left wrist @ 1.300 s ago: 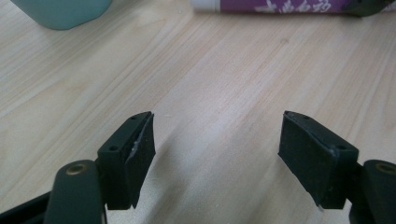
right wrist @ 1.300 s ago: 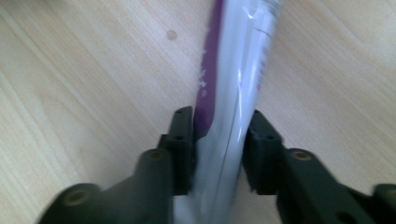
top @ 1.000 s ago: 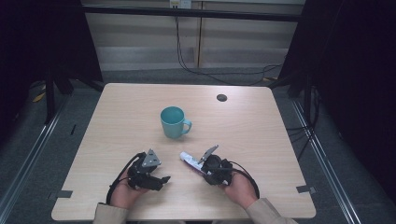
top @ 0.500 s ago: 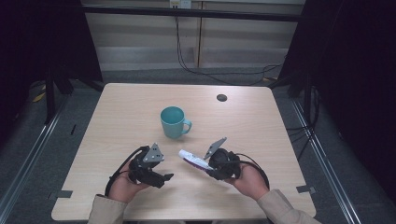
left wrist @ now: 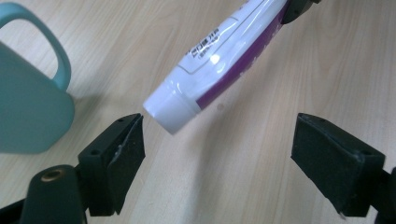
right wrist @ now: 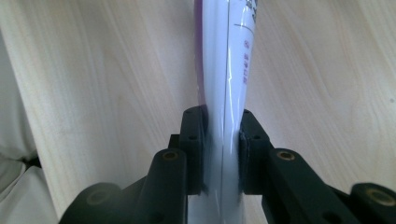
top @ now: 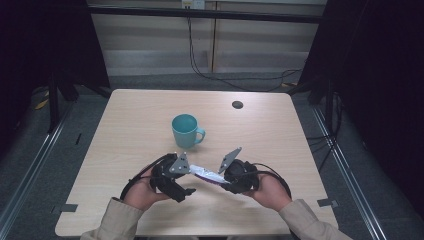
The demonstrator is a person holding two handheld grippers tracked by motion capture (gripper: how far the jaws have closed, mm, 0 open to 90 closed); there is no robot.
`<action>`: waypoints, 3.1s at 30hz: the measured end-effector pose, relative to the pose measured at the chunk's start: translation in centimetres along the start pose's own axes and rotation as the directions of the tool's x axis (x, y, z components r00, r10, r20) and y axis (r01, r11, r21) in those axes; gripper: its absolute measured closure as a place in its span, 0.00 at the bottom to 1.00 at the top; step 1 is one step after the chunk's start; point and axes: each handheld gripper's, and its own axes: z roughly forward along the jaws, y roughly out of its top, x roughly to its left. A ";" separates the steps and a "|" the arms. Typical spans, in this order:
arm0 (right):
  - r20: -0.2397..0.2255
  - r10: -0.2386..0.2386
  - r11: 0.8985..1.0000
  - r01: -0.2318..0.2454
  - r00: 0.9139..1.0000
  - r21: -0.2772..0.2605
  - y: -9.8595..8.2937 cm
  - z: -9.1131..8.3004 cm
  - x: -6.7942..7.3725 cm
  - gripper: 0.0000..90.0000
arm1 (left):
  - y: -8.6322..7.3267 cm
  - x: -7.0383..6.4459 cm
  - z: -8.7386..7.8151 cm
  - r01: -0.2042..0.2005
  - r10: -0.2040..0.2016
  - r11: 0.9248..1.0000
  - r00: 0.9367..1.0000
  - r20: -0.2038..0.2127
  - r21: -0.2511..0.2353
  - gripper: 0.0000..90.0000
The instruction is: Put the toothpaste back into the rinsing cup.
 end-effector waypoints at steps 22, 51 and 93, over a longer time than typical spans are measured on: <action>-0.055 -0.176 0.983 0.179 0.983 0.038 0.7 -0.1 0.3 0.84 | 1.8 -0.5 1.1 -0.129 0.124 0.990 0.990 0.069 0.065 0.31; -0.098 -0.243 0.969 0.246 0.965 0.017 1.3 -0.1 0.9 0.84 | 1.8 -1.2 2.5 -0.158 0.143 0.980 0.982 0.127 0.120 0.55; -0.060 -0.237 0.970 0.240 0.970 0.051 0.3 -0.2 0.3 0.70 | 1.4 -0.8 2.0 -0.194 0.164 0.958 0.975 0.153 0.210 0.74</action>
